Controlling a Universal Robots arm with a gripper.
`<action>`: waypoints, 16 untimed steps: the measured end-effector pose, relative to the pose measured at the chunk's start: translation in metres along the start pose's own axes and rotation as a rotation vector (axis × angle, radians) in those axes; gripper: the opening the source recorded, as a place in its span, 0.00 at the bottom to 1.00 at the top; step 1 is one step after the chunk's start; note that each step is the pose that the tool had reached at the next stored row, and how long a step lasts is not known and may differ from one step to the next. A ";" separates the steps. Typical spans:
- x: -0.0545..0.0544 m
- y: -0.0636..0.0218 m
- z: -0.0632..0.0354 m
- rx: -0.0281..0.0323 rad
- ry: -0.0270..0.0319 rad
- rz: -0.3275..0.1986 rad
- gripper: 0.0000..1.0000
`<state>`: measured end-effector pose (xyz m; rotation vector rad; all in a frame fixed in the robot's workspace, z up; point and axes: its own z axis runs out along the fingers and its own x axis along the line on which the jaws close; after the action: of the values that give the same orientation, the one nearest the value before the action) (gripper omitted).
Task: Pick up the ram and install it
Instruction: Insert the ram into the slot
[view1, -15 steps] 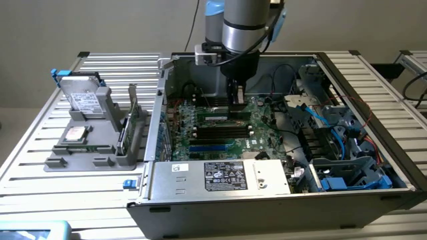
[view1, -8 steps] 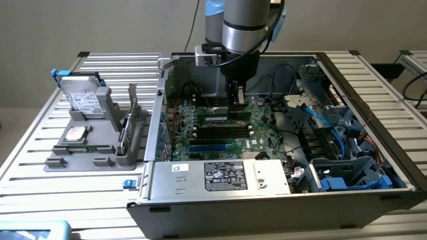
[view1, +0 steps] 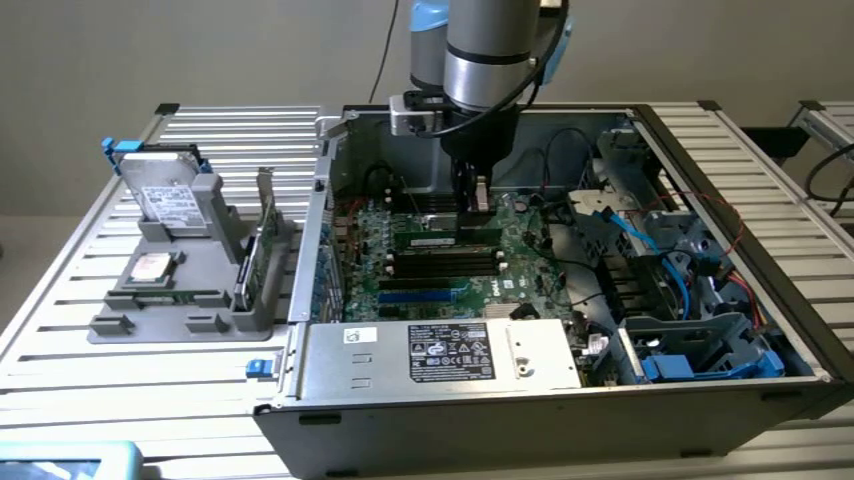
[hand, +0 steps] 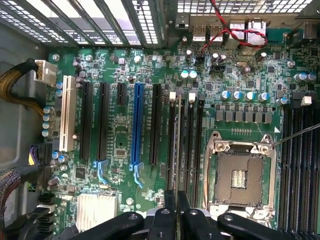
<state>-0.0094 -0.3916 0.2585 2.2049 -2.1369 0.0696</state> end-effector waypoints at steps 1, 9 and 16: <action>0.000 -0.0001 0.0002 0.0000 -0.0003 0.001 0.13; 0.000 -0.0009 0.0027 -0.0026 -0.0015 0.021 0.13; 0.001 -0.0010 0.0066 -0.0055 -0.0013 0.021 0.13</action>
<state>-0.0085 -0.3927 0.2519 2.1806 -2.1583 0.0634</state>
